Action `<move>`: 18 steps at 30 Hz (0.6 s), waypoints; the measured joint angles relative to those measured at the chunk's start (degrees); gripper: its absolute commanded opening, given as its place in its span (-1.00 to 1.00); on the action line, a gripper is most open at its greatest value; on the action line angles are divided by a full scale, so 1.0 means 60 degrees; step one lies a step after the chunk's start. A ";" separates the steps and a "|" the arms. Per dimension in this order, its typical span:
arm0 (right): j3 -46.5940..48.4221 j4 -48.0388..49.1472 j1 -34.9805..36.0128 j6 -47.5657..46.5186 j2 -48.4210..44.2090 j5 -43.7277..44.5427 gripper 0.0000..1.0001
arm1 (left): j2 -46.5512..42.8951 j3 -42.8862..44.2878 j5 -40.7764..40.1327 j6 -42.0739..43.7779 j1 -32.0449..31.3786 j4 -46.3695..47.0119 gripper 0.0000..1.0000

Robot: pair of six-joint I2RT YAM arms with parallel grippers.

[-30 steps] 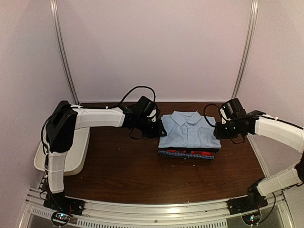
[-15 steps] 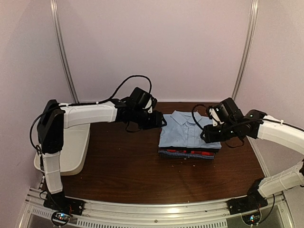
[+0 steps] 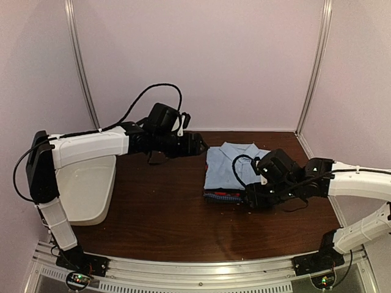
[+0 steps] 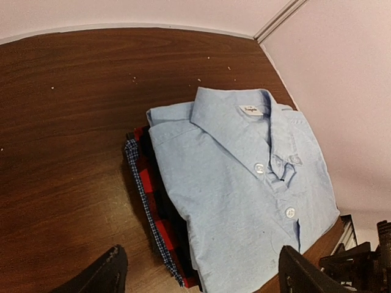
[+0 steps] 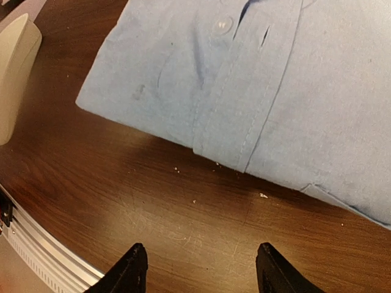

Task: Fold and stack the long sleeve shirts
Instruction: Move the square-folded shirt to the corner of the board.

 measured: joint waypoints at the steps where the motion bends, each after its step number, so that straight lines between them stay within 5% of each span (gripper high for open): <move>1: -0.0171 0.0055 0.0098 0.0157 0.0004 -0.0007 0.29 | -0.0069 -0.0084 -0.0018 0.0018 0.0015 0.0033 0.77; 5: -0.0790 0.0430 0.0291 0.0612 0.0091 -0.0022 0.45 | -0.0372 -0.0335 -0.0084 0.0091 0.0069 0.0157 0.78; 6: -0.0907 0.0532 0.0302 0.0707 0.0160 -0.0025 0.91 | -0.0463 -0.0408 -0.0106 0.0098 0.0080 0.0189 0.79; 7: -0.0994 0.0641 0.0310 0.0769 0.0244 -0.0029 0.99 | -0.0532 -0.0463 -0.0124 0.0109 0.0091 0.0211 0.79; 18: -0.1424 0.2135 0.0310 0.1144 0.1738 0.0113 1.00 | -0.1115 -0.0973 -0.0262 0.0157 0.0310 0.0441 0.80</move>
